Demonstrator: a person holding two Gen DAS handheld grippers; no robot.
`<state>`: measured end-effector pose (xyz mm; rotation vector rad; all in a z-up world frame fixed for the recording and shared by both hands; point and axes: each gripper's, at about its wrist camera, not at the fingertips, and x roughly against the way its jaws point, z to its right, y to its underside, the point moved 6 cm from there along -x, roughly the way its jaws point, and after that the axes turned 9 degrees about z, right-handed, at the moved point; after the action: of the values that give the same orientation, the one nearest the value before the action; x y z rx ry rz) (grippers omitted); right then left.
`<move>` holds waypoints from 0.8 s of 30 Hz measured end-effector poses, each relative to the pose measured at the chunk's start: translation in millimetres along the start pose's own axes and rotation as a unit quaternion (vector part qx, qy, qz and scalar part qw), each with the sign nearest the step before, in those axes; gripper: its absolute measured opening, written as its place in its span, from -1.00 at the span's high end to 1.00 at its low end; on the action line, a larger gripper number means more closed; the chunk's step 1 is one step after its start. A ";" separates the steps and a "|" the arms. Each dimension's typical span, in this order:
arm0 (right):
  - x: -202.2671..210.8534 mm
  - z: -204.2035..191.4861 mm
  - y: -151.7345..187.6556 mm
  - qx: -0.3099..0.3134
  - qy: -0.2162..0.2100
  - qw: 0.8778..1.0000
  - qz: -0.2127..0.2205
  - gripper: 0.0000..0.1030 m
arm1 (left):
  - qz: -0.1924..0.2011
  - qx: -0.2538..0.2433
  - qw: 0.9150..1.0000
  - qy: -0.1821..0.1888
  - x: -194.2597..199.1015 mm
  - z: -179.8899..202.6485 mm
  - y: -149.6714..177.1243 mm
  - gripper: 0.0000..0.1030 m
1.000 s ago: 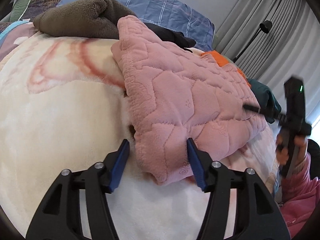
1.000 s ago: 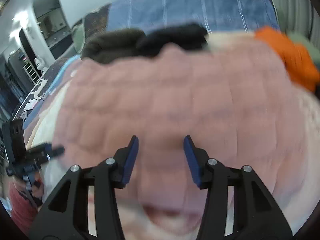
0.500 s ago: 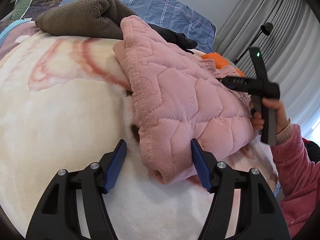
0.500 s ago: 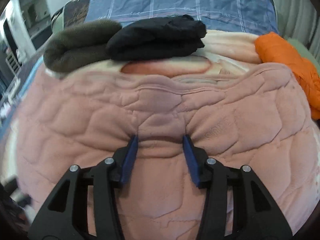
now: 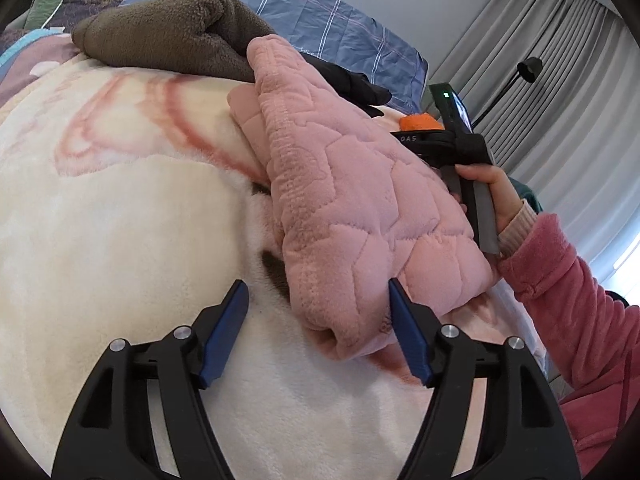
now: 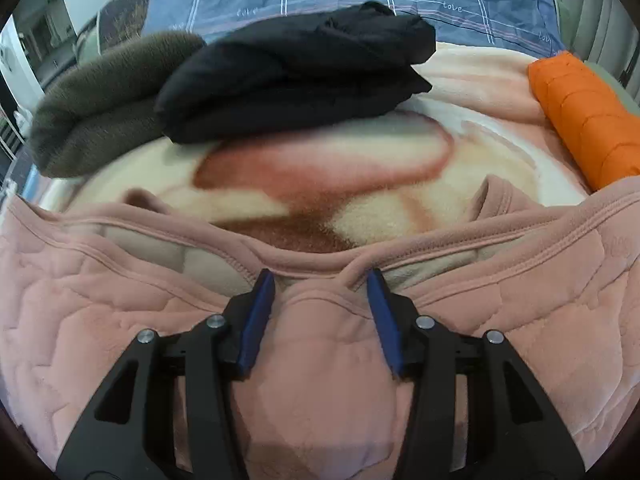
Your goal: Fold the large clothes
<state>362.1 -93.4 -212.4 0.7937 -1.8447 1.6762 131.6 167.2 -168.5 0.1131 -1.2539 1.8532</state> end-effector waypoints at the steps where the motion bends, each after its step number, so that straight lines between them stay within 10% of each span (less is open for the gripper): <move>1: 5.1 0.9 -1.5 -0.004 -0.010 1.000 0.005 0.03 | 0.001 -0.001 1.000 -0.001 0.4 0.6 -0.4 -0.39; 9: 146.1 -55.0 34.0 0.128 -0.051 0.982 0.126 -0.45 | 0.052 0.042 0.998 -0.003 32.3 -13.6 -17.9 -0.42; 17: 211.9 -195.3 188.7 0.455 -0.083 0.865 0.195 -0.57 | 0.039 0.098 0.994 -0.014 36.4 -43.4 -72.2 -0.42; 24: 170.2 -230.2 206.7 0.499 -0.024 0.847 0.183 -0.53 | -0.033 0.094 0.994 0.033 -26.9 -29.4 -108.7 -0.43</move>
<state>93.2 135.4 -210.4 0.8744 -1.0672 2.9466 234.6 186.5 -119.2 0.1917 -1.0164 1.8987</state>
